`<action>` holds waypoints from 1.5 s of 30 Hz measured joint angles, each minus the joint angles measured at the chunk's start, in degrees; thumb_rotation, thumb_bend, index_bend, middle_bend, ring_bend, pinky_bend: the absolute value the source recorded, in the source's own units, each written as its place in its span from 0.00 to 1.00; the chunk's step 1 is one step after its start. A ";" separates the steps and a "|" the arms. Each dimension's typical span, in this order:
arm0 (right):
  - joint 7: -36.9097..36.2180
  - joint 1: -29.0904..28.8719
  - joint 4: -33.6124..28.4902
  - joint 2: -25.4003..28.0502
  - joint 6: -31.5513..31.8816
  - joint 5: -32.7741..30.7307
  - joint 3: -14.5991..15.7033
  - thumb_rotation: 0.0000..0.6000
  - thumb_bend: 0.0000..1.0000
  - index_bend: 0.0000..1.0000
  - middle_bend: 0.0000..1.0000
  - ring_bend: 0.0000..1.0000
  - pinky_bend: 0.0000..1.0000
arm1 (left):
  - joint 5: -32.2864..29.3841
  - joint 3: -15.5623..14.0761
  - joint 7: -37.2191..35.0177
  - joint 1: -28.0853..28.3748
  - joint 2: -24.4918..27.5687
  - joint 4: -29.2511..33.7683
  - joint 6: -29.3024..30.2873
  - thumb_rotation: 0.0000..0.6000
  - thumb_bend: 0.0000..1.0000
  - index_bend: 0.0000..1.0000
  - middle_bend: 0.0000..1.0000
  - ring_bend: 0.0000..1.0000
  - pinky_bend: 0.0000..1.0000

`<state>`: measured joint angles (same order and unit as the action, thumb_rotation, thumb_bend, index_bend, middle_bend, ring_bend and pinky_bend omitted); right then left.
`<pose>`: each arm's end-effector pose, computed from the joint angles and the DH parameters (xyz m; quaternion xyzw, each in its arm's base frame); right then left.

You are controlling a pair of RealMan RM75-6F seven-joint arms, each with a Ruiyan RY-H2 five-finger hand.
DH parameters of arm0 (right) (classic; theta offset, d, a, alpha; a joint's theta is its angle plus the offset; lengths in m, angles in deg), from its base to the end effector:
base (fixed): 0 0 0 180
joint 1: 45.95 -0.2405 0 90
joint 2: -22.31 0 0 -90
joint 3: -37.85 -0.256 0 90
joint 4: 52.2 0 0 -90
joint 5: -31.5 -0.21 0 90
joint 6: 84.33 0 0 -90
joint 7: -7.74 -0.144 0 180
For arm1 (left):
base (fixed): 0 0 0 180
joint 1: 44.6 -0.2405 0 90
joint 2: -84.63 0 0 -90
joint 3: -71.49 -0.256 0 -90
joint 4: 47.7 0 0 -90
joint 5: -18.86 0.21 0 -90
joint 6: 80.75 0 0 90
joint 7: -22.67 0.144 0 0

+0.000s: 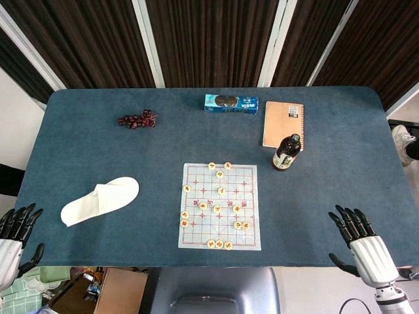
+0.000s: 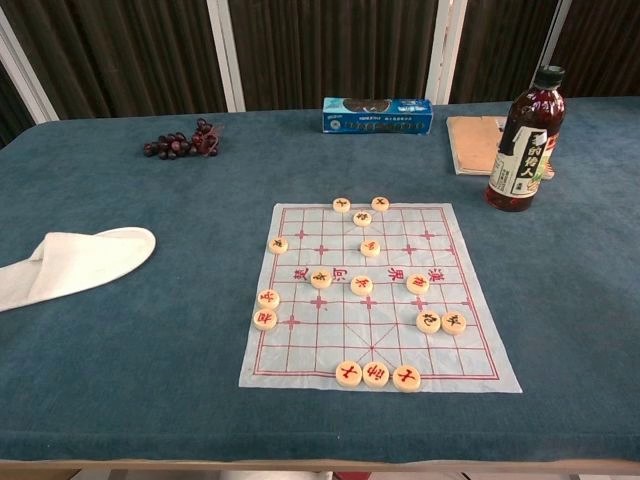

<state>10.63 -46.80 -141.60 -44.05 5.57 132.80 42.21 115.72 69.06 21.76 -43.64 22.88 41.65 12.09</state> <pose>-0.2973 -0.1292 0.1306 0.6743 -0.3471 0.3896 0.5226 -0.3090 0.1393 0.1706 -0.6423 -0.3364 -0.3935 0.5653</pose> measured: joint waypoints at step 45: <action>21.26 -52.78 16.34 -41.59 -52.64 -25.52 -19.60 1.00 0.40 0.51 0.00 0.00 0.00 | -0.65 0.07 -4.93 -0.95 1.20 -2.14 1.65 1.00 0.45 0.00 0.00 0.00 0.00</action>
<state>31.88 -99.58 -125.26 -85.64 -47.07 107.28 22.61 115.07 69.13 16.83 -44.59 24.08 39.51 13.74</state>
